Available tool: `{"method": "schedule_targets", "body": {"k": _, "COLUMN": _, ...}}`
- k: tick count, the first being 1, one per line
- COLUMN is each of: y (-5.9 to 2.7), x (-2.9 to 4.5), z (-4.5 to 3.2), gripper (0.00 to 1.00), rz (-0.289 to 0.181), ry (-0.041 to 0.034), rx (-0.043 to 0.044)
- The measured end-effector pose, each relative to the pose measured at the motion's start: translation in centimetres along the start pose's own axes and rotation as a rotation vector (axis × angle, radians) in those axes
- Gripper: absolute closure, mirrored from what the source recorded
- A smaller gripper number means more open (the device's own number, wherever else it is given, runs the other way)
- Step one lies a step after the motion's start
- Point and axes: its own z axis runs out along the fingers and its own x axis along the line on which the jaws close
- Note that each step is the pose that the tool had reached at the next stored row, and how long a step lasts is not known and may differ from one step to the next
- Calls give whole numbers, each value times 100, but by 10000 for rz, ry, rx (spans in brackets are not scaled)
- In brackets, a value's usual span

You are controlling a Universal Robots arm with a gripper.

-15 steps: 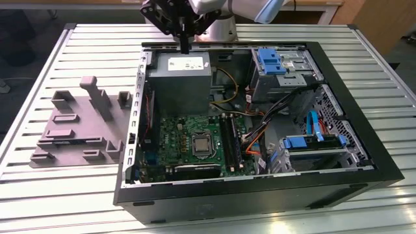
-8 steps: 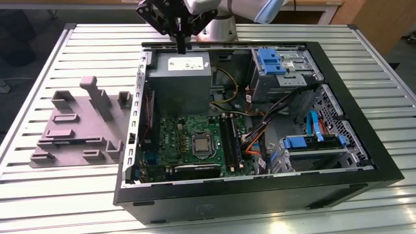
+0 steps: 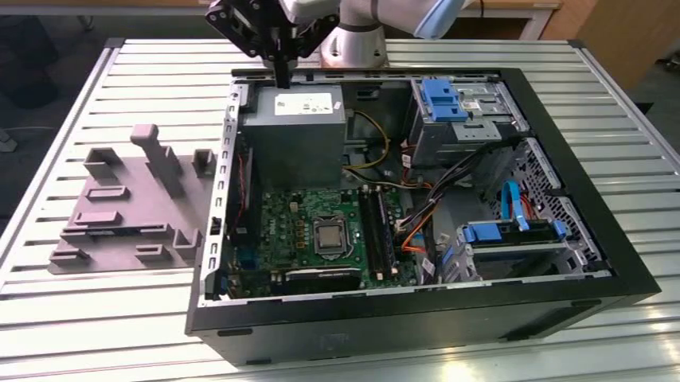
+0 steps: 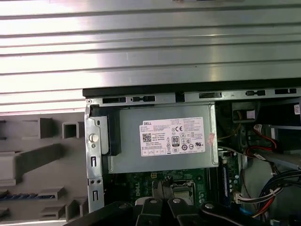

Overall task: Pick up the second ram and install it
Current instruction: 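Reach for the second ram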

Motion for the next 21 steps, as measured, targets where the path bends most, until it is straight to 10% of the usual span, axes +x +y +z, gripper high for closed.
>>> {"method": "schedule_targets", "body": {"k": 21, "y": -17, "x": 224, "z": -3, "gripper": 89, "rz": 1, "ry": 0, "rx": 0}}
